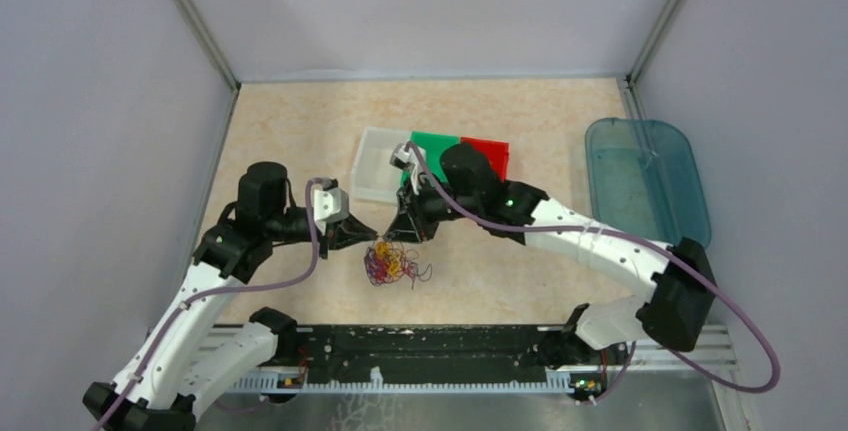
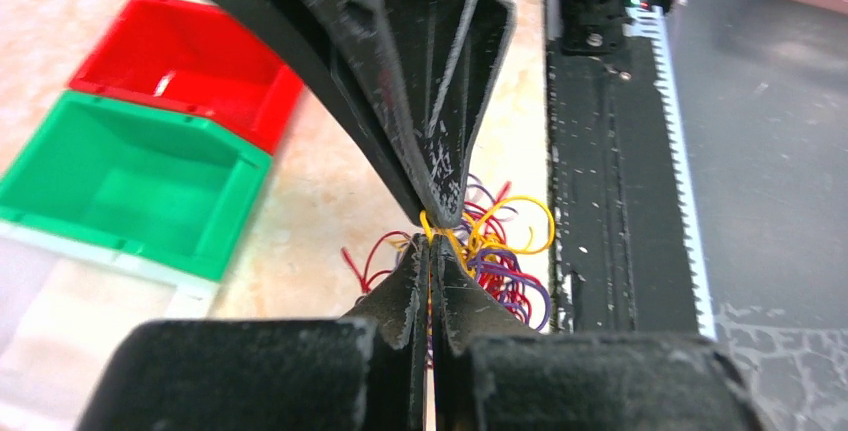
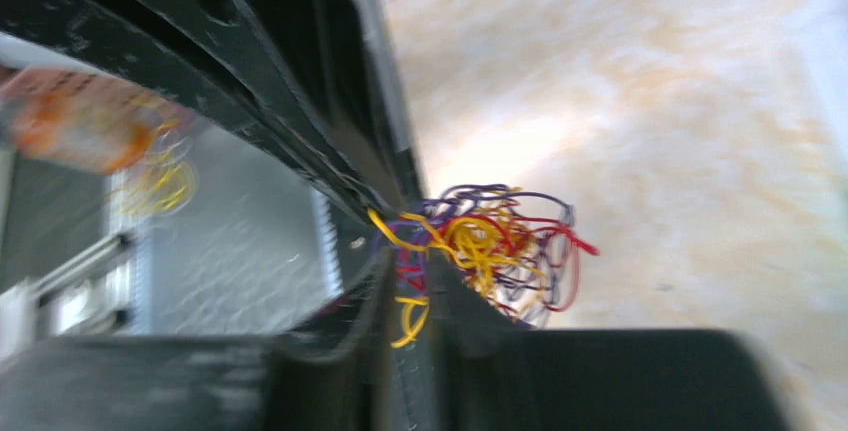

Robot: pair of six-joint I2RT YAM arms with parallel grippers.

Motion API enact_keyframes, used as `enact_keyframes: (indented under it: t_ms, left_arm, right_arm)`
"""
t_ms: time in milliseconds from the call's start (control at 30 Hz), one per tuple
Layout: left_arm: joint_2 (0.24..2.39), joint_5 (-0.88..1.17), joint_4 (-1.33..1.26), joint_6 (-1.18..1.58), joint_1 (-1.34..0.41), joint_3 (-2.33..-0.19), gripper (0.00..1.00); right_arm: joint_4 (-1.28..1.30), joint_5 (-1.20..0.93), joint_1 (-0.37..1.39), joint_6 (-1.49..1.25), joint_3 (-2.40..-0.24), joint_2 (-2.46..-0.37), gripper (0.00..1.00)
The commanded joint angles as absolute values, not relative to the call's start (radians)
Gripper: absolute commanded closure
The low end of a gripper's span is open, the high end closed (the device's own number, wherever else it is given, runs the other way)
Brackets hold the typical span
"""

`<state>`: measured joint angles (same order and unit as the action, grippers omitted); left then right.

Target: Untangle the cables

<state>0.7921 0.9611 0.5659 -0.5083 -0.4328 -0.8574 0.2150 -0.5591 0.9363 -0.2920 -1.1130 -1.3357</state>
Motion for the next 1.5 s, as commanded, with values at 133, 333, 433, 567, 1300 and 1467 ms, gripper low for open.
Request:
enact_keyframes:
  t_ms: [133,333,433,567,1300,1467]
  left_arm:
    - [0.809,0.772,0.395,-0.108,-0.45,-0.871,1.0]
    - [0.799,0.717,0.382,-0.025,-0.452,-0.874,1.0]
    - [0.803,0.706,0.383,-0.009,-0.451,-0.888,1.0]
    - [0.811,0.734,0.396,0.006,-0.452,-0.911,1.0]
    - [0.837,0.992,0.361,0.131,-0.452,-0.972,1.0]
    - [0.859,1.077,0.323,0.209,-0.451,-0.995,1.0]
  right_arm:
    - [-0.044,0.082,1.042,-0.293,-0.934,-1.119,0.44]
    - [-0.178,0.212,1.13,-0.301,-0.866,-1.11,0.42]
    - [-0.225,0.217,1.146,-0.312,-0.844,-1.126,0.42]
    - [-0.254,0.222,1.154,-0.33,-0.842,-1.148,0.42]
    - [-0.312,0.289,1.155,-0.33,-0.837,-1.193,0.45]
    - [-0.369,0.305,1.155,-0.308,-0.84,-1.215,0.45]
